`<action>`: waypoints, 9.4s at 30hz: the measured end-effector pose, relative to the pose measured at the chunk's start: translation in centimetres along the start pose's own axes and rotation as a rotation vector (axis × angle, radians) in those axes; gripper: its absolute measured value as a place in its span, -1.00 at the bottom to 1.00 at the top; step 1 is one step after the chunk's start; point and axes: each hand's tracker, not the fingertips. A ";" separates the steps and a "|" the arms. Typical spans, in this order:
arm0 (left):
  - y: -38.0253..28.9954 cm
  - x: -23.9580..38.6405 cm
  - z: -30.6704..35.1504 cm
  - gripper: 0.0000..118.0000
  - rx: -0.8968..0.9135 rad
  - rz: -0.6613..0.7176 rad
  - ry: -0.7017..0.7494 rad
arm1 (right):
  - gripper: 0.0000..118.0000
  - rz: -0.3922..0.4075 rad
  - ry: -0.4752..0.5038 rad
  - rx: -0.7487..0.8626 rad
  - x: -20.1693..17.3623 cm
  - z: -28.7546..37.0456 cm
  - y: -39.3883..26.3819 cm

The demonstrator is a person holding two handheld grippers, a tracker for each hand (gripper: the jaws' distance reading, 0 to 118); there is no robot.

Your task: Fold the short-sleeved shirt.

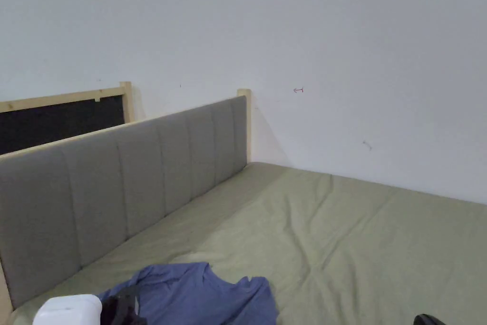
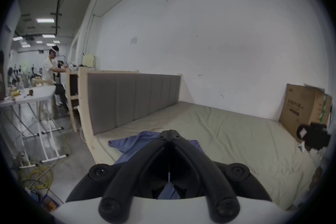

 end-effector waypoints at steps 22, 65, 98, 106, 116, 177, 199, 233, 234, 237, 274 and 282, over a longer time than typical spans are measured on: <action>-16.6 2.8 -29.9 1.00 -0.969 -0.244 -0.176 | -0.99 -0.118 -0.204 -0.409 9.4 0.0 -6.2; 0.4 37.4 -13.6 -0.97 -0.736 -0.235 -0.900 | -0.99 -0.155 -0.449 -0.097 16.3 15.5 -3.1; -4.2 18.2 4.6 -1.00 0.176 -0.072 -0.406 | -0.99 -0.101 -0.573 0.188 12.6 15.2 -1.9; -2.7 17.3 3.4 -1.00 0.117 0.011 -0.423 | -0.99 -0.073 -0.563 0.167 12.4 15.1 -1.4; -3.8 20.9 -21.0 0.62 -0.890 -0.086 -0.356 | -0.99 -0.104 -0.495 0.008 14.3 13.3 -3.0; 5.3 19.2 -14.3 -0.91 -0.367 0.005 -0.573 | -0.93 -0.328 -0.391 -0.538 35.5 -2.7 15.8; 23.9 30.2 -25.2 -0.91 -0.134 0.111 -0.496 | -0.93 -0.217 -0.618 -0.110 39.6 -1.7 37.2; -10.9 18.9 -17.8 -0.91 -0.989 -0.281 -0.573 | -0.93 -0.328 -0.480 -0.780 35.5 12.9 -9.6; -10.6 18.4 -16.7 -0.91 -1.013 -0.272 -0.574 | -0.93 -0.345 -0.466 -0.783 35.1 13.9 -9.6; -10.0 16.6 -14.7 -0.90 -1.040 -0.245 -0.564 | -0.93 -0.418 -0.447 -0.807 33.4 16.4 -9.9; -0.9 26.1 -23.5 -1.00 -0.841 -0.071 -0.597 | -0.97 -0.124 -0.342 0.027 18.6 14.9 1.8; -11.5 27.3 -37.0 0.84 -0.971 -0.172 -0.426 | -0.97 -0.169 -0.372 -0.124 22.0 11.9 -1.4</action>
